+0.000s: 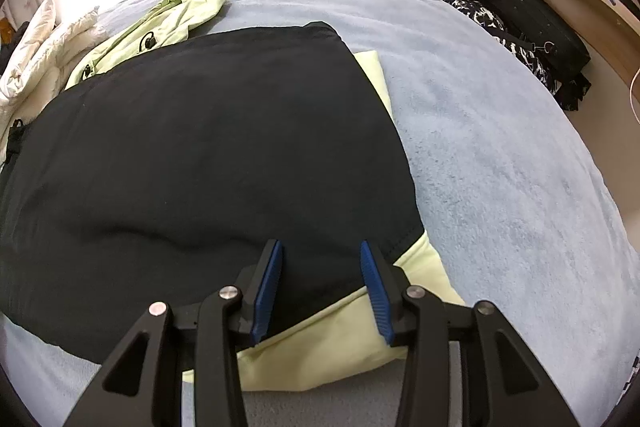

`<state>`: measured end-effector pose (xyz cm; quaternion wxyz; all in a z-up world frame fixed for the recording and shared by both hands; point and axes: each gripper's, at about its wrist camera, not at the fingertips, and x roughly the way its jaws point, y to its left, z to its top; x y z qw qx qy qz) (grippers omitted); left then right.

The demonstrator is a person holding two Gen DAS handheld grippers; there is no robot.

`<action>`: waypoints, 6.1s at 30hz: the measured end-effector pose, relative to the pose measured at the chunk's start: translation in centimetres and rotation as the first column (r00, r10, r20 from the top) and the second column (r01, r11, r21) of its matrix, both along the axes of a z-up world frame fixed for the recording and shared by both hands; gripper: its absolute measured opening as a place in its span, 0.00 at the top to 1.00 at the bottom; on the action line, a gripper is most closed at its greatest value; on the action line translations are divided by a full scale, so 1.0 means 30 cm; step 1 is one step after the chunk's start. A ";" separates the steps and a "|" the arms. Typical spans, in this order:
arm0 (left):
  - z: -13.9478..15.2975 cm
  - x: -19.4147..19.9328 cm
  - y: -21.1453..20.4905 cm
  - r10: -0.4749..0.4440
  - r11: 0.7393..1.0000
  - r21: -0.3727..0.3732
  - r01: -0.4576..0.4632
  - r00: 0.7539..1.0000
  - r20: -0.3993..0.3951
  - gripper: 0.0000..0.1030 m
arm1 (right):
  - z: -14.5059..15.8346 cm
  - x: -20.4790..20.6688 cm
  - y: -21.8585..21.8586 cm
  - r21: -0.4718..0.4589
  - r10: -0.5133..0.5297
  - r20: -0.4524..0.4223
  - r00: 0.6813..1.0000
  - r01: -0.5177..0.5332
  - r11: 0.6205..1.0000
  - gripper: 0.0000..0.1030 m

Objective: Fold large clothes

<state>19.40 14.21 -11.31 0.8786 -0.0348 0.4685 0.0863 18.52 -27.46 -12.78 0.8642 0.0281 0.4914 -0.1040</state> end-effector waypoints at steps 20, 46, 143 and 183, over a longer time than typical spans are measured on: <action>0.240 0.305 -0.230 -0.221 0.949 0.231 0.213 0.975 0.011 0.46 | 0.165 0.231 0.002 0.054 0.143 -0.223 0.964 -0.134 0.989 0.58; -0.095 1.168 -0.478 -0.259 0.955 0.105 0.276 0.954 -0.151 0.61 | 0.247 0.919 0.092 0.357 0.138 0.021 0.990 -0.137 0.924 0.58; -0.224 0.188 -0.275 -0.319 0.755 -0.613 0.232 0.947 -0.034 0.79 | 0.004 0.013 0.175 0.686 0.280 0.090 0.956 -0.263 0.678 0.49; -0.157 0.194 -0.447 -0.170 0.960 -0.224 0.167 0.985 0.003 0.75 | 0.053 -0.035 0.308 0.461 0.188 0.115 0.975 -0.220 0.860 0.84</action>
